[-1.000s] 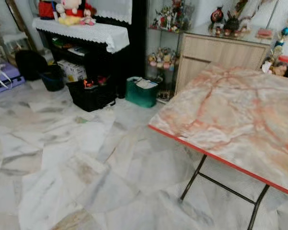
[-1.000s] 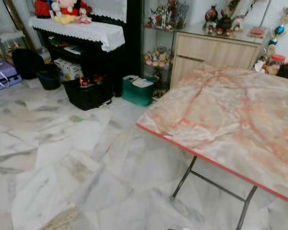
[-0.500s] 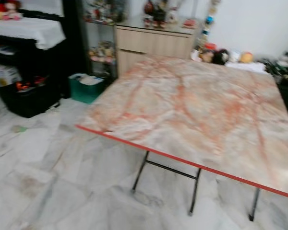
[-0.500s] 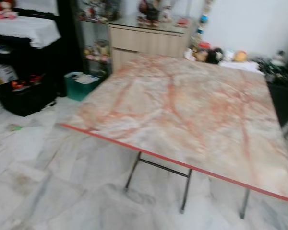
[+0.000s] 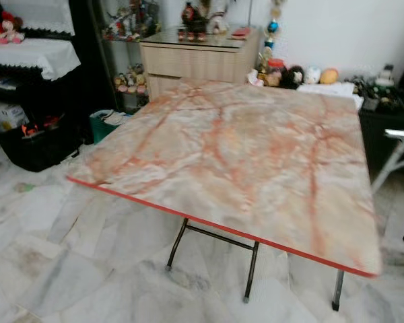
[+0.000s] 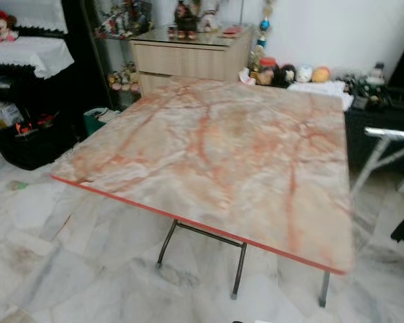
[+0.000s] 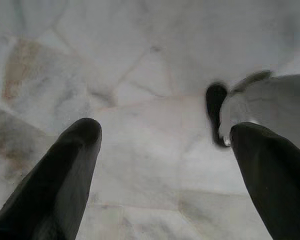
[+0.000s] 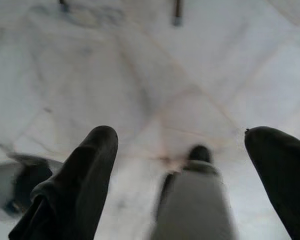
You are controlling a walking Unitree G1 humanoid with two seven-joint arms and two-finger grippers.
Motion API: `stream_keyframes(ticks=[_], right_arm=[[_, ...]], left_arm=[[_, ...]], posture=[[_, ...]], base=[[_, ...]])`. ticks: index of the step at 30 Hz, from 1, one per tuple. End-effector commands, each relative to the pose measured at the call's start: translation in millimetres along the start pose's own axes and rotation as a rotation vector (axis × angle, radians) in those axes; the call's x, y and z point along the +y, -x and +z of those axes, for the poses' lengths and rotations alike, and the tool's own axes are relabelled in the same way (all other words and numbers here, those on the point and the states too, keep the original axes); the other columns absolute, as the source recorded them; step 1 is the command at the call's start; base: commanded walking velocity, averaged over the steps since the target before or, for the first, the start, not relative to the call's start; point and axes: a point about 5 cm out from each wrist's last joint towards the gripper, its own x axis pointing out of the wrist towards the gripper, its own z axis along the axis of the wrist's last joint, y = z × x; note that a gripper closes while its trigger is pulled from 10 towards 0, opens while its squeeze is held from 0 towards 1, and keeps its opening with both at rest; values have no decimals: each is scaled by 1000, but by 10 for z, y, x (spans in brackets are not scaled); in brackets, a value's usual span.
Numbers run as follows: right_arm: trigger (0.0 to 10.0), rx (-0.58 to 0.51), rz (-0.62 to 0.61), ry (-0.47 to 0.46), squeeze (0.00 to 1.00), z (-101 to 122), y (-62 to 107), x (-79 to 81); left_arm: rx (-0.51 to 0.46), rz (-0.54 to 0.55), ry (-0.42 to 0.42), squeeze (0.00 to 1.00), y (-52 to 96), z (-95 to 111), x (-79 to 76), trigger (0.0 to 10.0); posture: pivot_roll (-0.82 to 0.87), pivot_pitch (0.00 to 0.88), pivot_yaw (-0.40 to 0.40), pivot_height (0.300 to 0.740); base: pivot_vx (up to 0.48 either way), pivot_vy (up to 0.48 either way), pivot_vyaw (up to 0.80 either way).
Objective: Hang hanger
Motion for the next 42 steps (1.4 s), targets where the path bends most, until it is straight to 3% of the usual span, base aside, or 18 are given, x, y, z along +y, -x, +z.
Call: stream_keyframes(ticks=[1,42], right_arm=[[10000,-23,3,-20,0,64,-12,44],[10000,-57,-25,-30,0,80,1,-40]], left_arm=[[17,16,-8,0,13,-54,81,10000],[13,-12,11,0,6,-35,6,10000]], posture=[[113,0,81,740],[81,0,68,740]], base=[[0,-480,0],[0,-480,0]])
